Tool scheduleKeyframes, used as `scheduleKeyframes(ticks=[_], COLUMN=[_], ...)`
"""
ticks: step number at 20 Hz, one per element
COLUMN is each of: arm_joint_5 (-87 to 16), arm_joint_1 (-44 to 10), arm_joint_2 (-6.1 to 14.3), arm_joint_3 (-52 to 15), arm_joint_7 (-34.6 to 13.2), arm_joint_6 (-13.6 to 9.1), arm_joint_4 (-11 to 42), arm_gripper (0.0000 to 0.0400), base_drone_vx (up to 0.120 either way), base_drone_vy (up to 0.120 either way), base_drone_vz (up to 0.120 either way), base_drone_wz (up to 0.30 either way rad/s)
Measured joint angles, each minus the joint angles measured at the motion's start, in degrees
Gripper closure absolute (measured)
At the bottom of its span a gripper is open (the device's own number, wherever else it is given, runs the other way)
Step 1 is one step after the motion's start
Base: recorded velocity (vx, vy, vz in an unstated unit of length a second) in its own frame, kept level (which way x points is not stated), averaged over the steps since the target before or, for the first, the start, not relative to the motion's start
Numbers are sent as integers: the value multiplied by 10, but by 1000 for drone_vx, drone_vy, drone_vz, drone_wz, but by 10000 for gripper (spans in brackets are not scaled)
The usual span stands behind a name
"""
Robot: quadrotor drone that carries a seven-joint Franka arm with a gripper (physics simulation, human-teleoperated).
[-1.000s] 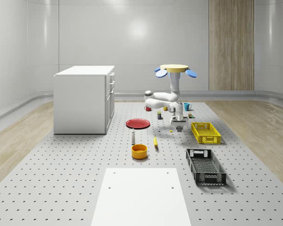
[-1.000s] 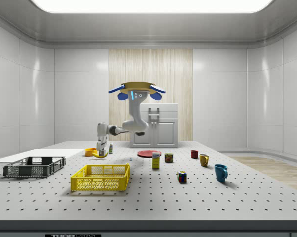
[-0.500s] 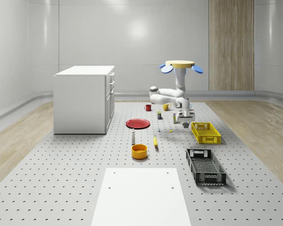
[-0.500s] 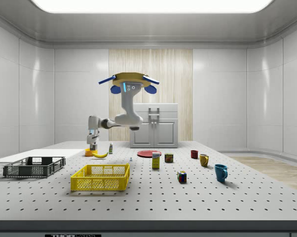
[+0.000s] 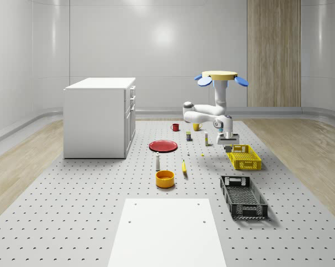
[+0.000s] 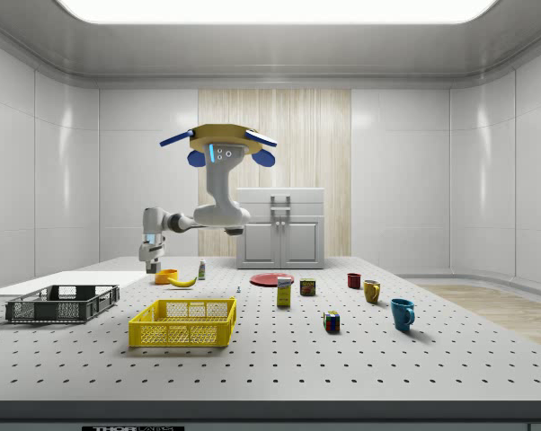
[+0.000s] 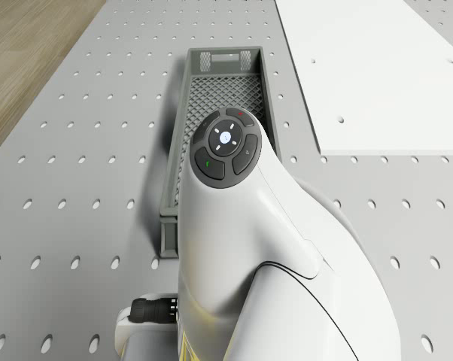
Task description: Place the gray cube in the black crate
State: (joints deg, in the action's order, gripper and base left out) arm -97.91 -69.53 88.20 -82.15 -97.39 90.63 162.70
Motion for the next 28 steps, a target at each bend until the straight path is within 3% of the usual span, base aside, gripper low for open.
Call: scheduleKeyframes(ticks=[9, 13, 28], arm_joint_5=[3, 4, 7], arm_joint_1=[-1, -1, -3], arm_joint_2=[7, 10, 18], arm_joint_3=[-1, -1, -2], arm_joint_7=[-1, -1, -2], arm_joint_6=[6, 9, 17], arm_joint_4=[0, 0, 0], arm_gripper=[150, 150, 150], base_drone_vx=[120, 120, 120], base_drone_vy=[22, 0, 0], base_drone_vz=[0, -100, 0], base_drone_wz=[0, 0, 0])
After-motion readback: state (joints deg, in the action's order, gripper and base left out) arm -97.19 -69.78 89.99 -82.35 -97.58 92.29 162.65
